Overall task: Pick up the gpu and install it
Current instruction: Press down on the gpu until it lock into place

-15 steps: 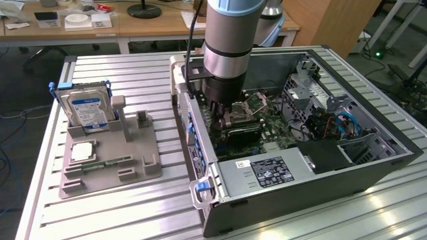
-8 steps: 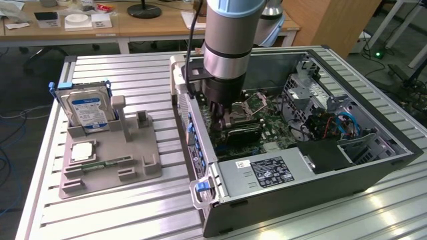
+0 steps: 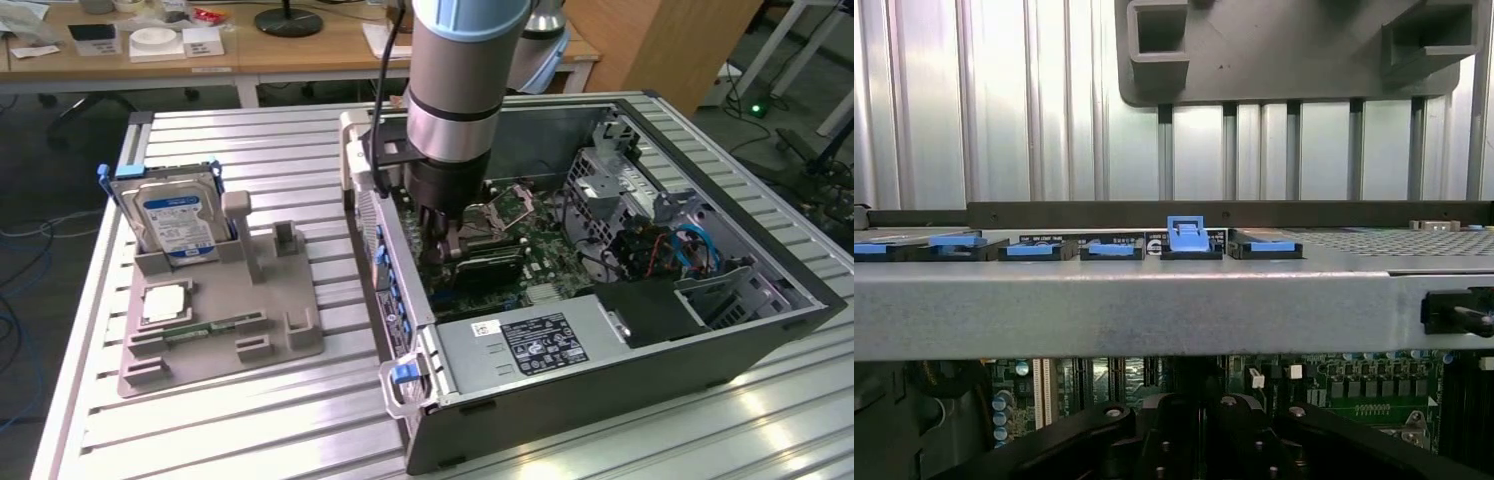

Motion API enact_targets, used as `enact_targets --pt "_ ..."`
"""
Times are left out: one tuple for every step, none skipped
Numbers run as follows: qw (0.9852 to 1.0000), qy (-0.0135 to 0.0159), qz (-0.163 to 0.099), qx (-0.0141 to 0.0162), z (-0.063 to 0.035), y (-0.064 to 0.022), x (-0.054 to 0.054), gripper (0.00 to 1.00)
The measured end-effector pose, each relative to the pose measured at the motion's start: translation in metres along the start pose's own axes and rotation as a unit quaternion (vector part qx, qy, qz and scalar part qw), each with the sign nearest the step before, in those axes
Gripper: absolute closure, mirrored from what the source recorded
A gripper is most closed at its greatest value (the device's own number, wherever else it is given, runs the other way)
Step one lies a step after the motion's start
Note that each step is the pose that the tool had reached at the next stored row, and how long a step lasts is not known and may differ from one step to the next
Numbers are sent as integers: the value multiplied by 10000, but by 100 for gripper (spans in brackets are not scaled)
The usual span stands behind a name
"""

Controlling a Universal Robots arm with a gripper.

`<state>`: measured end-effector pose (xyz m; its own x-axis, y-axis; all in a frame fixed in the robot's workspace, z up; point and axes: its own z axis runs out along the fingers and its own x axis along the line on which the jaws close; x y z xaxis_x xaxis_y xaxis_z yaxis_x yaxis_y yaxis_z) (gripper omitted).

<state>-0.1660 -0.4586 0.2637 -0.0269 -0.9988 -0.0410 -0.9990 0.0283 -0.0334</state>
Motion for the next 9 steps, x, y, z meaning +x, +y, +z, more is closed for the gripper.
enact_targets --pt "10000 1 0 -2 4 1 0 90" --pt "10000 0 1 -4 10 1 1 90" --pt "10000 0 1 -7 16 2 1 90" --pt "10000 0 1 -8 22 2 1 90" --pt "10000 -1 1 -8 23 1 1 90" --pt "10000 -4 1 -9 24 1 1 90" --pt "10000 -12 1 -6 18 0 0 90" --pt "10000 -24 1 0 5 -2 -2 90" --pt "10000 -21 1 -5 -35 -2 -3 90"
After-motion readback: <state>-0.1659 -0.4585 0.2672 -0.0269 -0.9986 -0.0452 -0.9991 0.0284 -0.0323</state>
